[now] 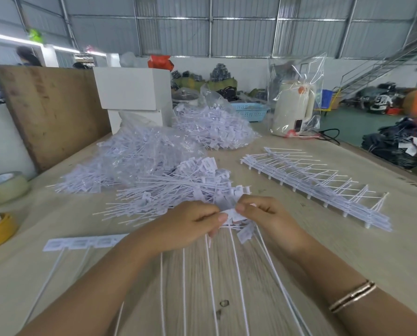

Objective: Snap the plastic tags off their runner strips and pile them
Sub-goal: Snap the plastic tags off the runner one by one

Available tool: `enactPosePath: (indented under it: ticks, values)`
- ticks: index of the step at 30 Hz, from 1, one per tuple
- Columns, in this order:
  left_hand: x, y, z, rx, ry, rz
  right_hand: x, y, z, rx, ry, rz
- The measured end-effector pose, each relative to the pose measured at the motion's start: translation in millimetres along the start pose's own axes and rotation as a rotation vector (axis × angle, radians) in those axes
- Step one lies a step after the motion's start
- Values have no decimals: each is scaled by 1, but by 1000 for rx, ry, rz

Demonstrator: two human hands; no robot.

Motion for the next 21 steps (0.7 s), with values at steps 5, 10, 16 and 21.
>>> enactPosePath:
  ticks: [5,10,16,21]
  values:
    - [-3,7,6,-146,-34,143,-2,1,-5,76,45,85]
    - [-6,15,15,-248,-58,272,-5,2,-12,199,151,199]
    - [-15,33,-7,-268,9,338,-8,22,-16,56,154,226]
    - [-15,25,-8,-63,14,259,3,18,1,-392,43,150]
Point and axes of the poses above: each hand's wrist, its own x-axis towards the middle knuckle, its own y-axis out of the back of the hand, z = x × y, the point moved 8 cm from there along x, towards the middle knuckle, and after that the axes turned 14 degrees about x, right-handed, at the moved point
